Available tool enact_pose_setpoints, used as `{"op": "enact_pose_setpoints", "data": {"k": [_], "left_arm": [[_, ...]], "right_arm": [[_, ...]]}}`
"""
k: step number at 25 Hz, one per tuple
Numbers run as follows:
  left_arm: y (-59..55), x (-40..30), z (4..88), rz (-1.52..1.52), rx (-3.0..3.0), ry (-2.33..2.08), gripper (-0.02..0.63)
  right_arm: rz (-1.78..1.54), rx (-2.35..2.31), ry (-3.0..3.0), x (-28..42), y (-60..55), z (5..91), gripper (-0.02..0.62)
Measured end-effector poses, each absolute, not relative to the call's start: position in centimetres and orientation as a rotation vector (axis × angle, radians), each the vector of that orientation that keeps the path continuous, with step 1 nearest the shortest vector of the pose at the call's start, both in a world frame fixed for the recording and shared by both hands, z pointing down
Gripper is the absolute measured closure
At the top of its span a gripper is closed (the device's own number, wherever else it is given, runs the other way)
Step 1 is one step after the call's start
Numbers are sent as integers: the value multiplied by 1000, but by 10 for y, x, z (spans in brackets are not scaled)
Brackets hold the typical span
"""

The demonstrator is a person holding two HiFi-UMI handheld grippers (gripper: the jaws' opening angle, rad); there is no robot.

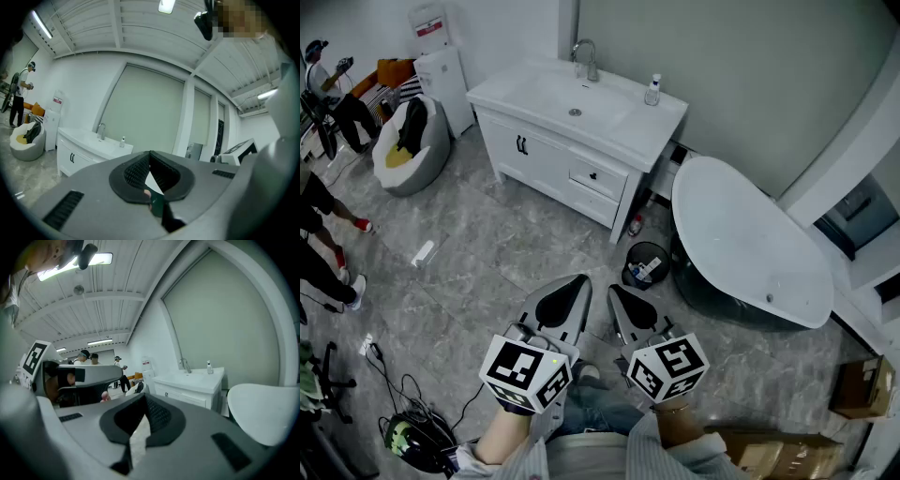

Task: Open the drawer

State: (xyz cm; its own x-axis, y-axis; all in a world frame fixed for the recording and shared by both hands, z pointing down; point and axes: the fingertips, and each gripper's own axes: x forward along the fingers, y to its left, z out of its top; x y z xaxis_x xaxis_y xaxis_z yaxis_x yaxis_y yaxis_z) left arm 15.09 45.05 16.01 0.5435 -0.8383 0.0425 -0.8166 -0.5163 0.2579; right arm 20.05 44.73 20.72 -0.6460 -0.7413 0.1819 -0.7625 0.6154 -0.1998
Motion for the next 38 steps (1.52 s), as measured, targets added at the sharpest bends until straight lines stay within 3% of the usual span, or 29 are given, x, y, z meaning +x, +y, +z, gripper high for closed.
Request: {"op": "enact_pose_setpoints", "data": {"k": [24,38], "left_arm": [[421,132,164,-121,2454,-1579,590],[286,64,176,-71,2470,-1463,591]], "right_arm": [[458,1197,-2789,206,413,224,586],[550,1345,-2666,152,292,242,586]]}}
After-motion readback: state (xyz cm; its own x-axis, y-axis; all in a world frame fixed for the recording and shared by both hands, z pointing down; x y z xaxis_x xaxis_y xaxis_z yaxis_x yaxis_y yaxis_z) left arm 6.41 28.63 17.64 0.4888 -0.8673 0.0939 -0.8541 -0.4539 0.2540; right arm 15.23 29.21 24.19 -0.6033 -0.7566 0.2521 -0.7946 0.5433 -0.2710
